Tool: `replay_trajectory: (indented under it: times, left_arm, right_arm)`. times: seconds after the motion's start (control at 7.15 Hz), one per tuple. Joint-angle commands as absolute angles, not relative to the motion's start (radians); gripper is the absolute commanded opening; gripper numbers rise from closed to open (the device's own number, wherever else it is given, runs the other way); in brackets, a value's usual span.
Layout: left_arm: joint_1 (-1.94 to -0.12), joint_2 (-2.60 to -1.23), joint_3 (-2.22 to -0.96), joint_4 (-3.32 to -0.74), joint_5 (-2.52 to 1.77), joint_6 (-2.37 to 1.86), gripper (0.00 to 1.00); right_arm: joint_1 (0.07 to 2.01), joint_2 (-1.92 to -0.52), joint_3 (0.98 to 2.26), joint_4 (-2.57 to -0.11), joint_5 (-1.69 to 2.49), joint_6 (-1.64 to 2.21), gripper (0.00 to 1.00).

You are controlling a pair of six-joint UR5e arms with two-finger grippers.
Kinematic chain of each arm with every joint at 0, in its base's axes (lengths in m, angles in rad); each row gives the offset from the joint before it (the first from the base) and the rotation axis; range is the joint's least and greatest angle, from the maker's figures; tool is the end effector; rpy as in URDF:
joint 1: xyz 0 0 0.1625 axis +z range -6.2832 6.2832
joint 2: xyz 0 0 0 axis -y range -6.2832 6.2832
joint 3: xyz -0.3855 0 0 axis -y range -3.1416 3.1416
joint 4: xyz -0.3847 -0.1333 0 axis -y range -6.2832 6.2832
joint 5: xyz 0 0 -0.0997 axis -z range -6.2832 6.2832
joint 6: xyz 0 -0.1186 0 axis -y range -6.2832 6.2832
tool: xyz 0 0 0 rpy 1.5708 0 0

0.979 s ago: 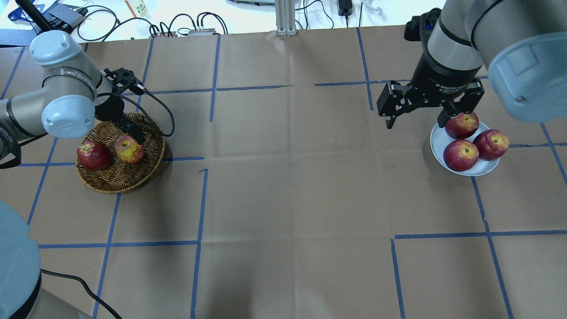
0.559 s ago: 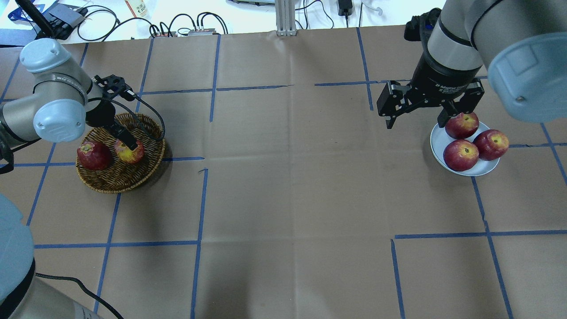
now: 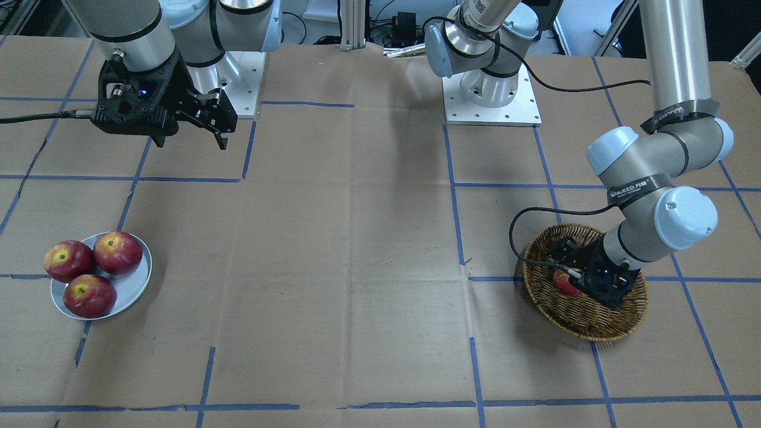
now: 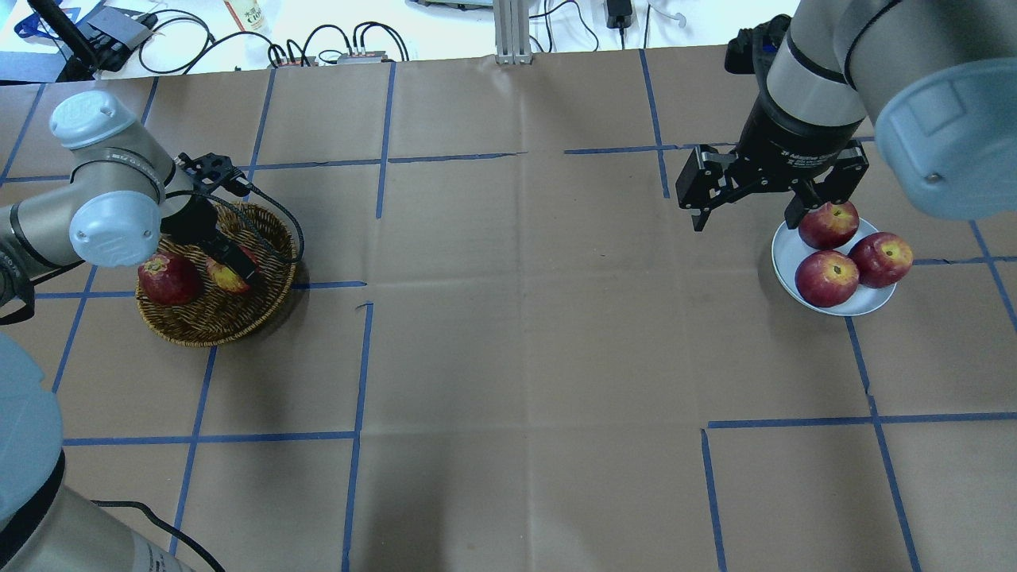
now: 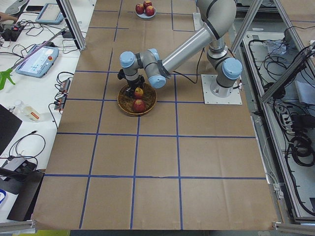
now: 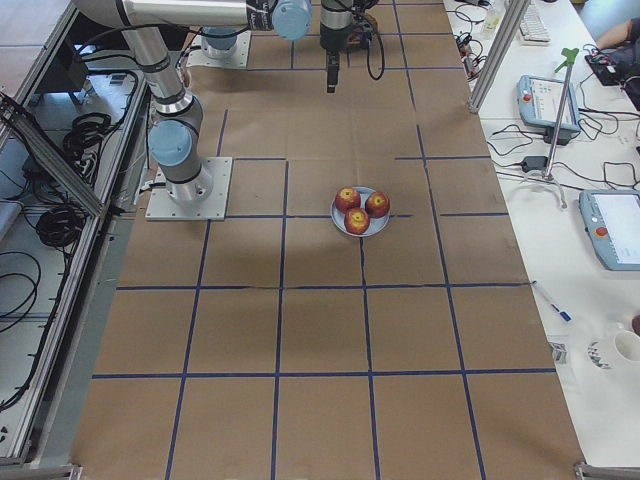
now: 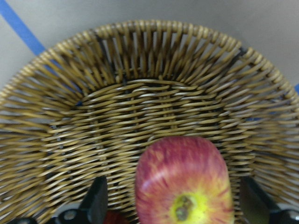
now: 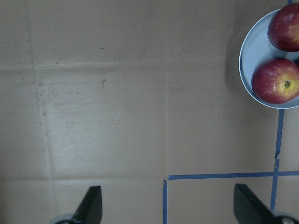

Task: Transfer apple from basket to plate
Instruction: 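Close the left gripper on the red-yellow apple, then lift the apple with the left gripper and carry it toward the table center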

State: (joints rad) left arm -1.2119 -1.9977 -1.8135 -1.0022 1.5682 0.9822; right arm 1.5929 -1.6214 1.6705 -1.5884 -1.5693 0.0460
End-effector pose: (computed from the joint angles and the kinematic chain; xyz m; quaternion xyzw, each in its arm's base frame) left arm 0.0676 -0.5605 0.1466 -0.3062 -0.9506 -0.0387 0.0324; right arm 0.1436 -0.4576 0.4069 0.0120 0.9998 0.0158 0.0002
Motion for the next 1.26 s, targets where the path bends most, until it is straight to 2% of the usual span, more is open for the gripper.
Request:
replay_trajectory:
  times: [0.0, 0.14, 0.28, 0.56, 0.84, 1.12]
  left_arm:
    - [-1.212, -2.013, -1.818, -0.997, 1.569, 0.977, 0.70]
    - [-1.212, -2.014, -1.818, -0.997, 1.569, 0.979, 0.52]
    - [-1.215, -2.010, -1.800, -0.999, 1.571, 0.977, 0.46]
    - [-1.265, -1.941, -1.780, -1.009, 1.527, 0.883, 0.46]
    - [-1.444, -1.834, -1.778, -1.066, 1.539, 0.624, 0.46]
    - [-1.608, -1.815, -1.776, -1.075, 1.557, 0.368, 0.46]
  right_arm:
    - [1.594, -1.621, 1.671, -1.588, -1.569, 0.046, 1.00]
    - [1.594, -1.621, 1.671, -1.589, -1.569, 0.046, 1.00]
    - [1.592, -1.621, 1.671, -1.589, -1.569, 0.046, 1.00]
    - [1.592, -1.621, 1.671, -1.589, -1.569, 0.046, 1.00]
    - [1.594, -1.621, 1.671, -1.589, -1.569, 0.046, 1.00]
    - [1.592, -1.621, 1.671, -1.589, -1.569, 0.046, 1.00]
